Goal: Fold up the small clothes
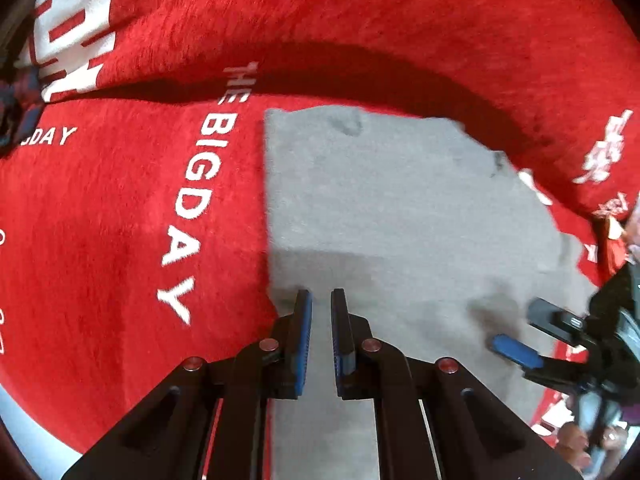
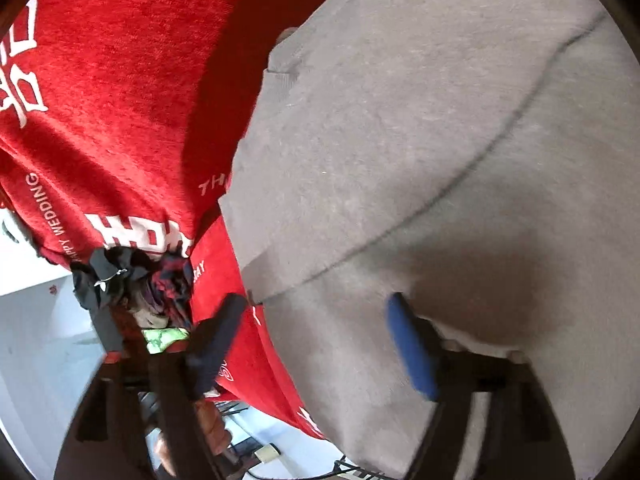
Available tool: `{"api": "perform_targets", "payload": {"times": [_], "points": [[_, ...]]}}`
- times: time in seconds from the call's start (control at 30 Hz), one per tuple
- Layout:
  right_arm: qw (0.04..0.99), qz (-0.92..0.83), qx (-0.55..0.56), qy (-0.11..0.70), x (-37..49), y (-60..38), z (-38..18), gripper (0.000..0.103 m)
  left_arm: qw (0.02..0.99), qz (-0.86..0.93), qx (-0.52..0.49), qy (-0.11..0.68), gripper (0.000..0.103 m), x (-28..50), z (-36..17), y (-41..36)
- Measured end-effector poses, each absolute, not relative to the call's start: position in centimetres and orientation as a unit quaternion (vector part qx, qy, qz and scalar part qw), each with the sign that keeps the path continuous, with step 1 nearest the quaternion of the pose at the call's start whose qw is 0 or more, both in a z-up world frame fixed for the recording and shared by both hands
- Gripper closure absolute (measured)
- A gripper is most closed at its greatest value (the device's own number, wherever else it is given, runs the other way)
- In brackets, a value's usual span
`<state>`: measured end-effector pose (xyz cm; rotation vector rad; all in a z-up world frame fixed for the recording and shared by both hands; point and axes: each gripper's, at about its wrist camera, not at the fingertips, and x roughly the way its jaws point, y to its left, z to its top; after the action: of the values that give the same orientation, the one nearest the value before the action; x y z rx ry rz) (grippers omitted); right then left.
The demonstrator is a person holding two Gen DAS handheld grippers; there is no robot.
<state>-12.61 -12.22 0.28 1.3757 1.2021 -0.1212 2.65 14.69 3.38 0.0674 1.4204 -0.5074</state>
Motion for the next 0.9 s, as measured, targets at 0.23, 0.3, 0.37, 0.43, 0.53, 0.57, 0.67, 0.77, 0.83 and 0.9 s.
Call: {"api": "perform_targets", "payload": {"times": [0.23,0.3,0.37,0.43,0.53,0.57,0.67,0.77,0.83,0.9], "points": [[0.619,-0.099,0.559,0.543,-14.4,-12.8,2.0,0.02,0.749,-0.254,0.044,0.61,0.092,-0.7,7.7,13.0],[0.622,-0.113,0.544,0.551,-14.9,-12.8,2.5,0.02,0.748,-0.26,0.052,0.609,0.092,-1.2,8.2,12.3],[0.627,-0.124,0.534,0.554,-15.3,-12.7,3.0,0.02,0.743,-0.263,0.064,0.613,0.083,-1.7,8.2,11.8],[0.629,-0.136,0.521,0.56,-15.7,-12.6,3.5,0.02,0.741,-0.258,0.07,0.616,0.005,-2.0,8.2,11.6],[0.639,-0.155,0.494,0.569,-16.3,-12.5,4.3,0.02,0.749,-0.25,0.08,0.608,0.001,-2.3,8.8,11.9],[0.642,-0.162,0.482,0.575,-16.5,-12.5,4.6,0.02,0.748,-0.25,0.084,0.609,0.001,-2.4,8.7,12.0],[0.653,-0.183,0.441,0.588,-17.1,-12.3,5.4,0.02,0.742,-0.248,0.097,0.615,0.001,-2.5,8.3,12.2],[0.653,-0.198,0.422,0.597,-17.8,-12.2,5.9,0.02,0.738,-0.247,0.112,0.617,0.001,-2.6,8.0,12.3],[0.653,-0.209,0.412,0.599,-18.5,-12.1,6.3,0.02,0.734,-0.25,0.12,0.62,0.001,-2.8,7.7,12.2],[0.657,-0.219,0.403,0.599,-19.2,-12.0,6.8,0.02,0.725,-0.251,0.135,0.627,0.001,-2.9,7.1,11.9]]}}
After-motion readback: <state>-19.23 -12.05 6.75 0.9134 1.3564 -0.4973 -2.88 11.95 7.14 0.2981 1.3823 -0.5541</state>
